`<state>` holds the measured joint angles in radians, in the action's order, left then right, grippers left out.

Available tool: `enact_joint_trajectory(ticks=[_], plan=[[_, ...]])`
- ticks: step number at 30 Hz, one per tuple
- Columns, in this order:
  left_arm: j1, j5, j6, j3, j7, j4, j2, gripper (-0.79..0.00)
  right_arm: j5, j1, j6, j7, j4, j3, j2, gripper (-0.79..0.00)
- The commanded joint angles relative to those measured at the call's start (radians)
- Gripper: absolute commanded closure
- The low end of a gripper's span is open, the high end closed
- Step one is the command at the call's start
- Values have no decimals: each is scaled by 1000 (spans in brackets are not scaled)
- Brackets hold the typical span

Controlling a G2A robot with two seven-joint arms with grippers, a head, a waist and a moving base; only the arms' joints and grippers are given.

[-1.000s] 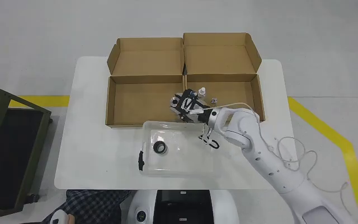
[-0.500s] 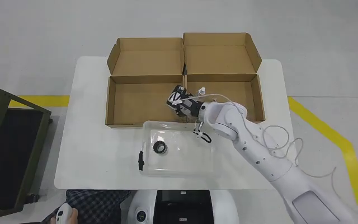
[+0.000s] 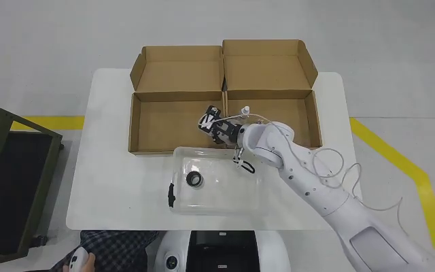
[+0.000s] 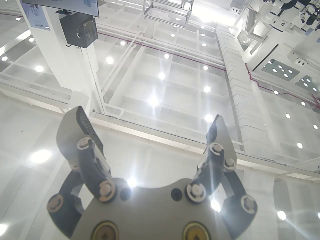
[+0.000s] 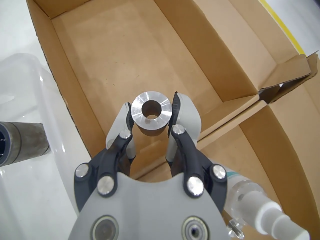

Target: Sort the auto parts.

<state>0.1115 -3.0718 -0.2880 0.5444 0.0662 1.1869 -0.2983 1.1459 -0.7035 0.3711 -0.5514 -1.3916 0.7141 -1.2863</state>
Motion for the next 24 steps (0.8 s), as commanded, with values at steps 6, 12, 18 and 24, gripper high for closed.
enact_joint_trajectory(ticks=[6,12,18,24], plan=[[0,0,0,0,0,0,0,-785,5,-1,15,-22,10,3,-7,-240],[0,0,0,0,0,0,0,-785,20,-5,25,-37,3,8,-11,-302],[0,0,0,0,0,0,0,-785,22,-15,35,-31,-20,22,-13,-314],[0,0,0,0,0,0,0,-785,12,-52,74,-6,-114,76,0,-326]])
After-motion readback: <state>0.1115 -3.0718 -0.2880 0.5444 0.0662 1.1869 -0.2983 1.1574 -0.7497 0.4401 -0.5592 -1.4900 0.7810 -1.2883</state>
